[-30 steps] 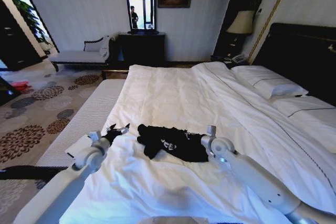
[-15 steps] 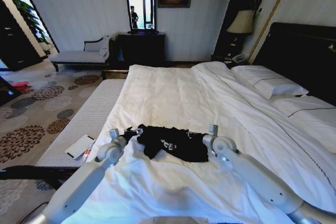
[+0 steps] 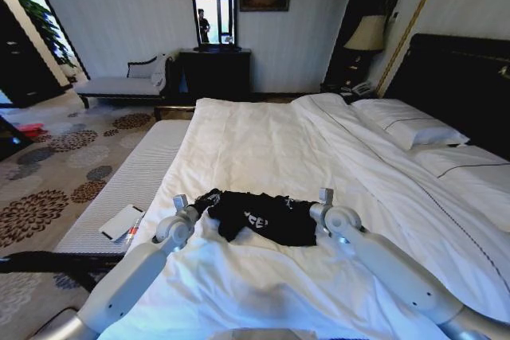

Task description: Fold the clothes on the bed.

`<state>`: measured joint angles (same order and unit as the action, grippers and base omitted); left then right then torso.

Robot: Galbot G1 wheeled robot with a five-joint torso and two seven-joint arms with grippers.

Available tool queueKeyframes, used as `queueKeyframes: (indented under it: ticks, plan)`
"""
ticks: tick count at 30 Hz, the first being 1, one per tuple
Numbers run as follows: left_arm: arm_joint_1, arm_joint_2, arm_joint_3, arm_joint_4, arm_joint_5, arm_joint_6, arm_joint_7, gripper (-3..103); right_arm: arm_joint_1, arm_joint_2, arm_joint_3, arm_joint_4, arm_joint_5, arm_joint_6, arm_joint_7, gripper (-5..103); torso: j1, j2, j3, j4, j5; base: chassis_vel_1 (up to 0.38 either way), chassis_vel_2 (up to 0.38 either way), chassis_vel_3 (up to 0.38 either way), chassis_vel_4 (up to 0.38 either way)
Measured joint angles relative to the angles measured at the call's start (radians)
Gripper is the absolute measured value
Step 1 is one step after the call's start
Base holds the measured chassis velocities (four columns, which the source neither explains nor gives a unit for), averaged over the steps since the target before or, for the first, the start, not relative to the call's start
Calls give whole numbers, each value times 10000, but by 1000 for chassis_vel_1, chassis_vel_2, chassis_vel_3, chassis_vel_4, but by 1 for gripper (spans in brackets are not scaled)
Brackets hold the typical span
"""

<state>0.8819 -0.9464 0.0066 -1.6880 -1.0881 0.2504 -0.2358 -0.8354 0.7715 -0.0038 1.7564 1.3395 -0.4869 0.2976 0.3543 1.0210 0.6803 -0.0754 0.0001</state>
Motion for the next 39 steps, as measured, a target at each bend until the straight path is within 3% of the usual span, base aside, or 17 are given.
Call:
queueKeyframes:
  ticks: [4,5,8,13,26,35,39]
  plan:
    - [-30,-15,22,28,79,-2,98,28,-28,4,3,-3,-4,0,1,1,0,0,0,0,-1,0,0,0,0]
    - [-30,-15,22,28,79,-2,98,28,-28,4,3,-3,-4,0,1,1,0,0,0,0,-1,0,0,0,0]
    - [-39,-9,23,28,99,-17,118,11,-48,6,10,-10,-15,0,0,1,0,0,0,-1,-1,0,0,0,0]
    - [-39,60,15,-81,133,-52,129,1,-51,16,14,-58,-47,-1,-16,1,0,0,0,0,-1,0,0,0,0]
    - [583,888,-394,-1499,761,-290,247,0,-359,-55,787,268,-411,525,-107,1,0,1,0,0,1,0,0,0,0]
    - [1258,1960,-1587,-3289,819,-392,366,0,-791,-837,2389,1309,-778,822,-313,1,0,1,-1,-1,1,0,0,0,0]
    - [1426,2609,-2522,-4382,428,-390,409,0,-763,-1346,3062,1809,-693,915,-318,1,0,2,-1,-2,1,0,0,0,0]
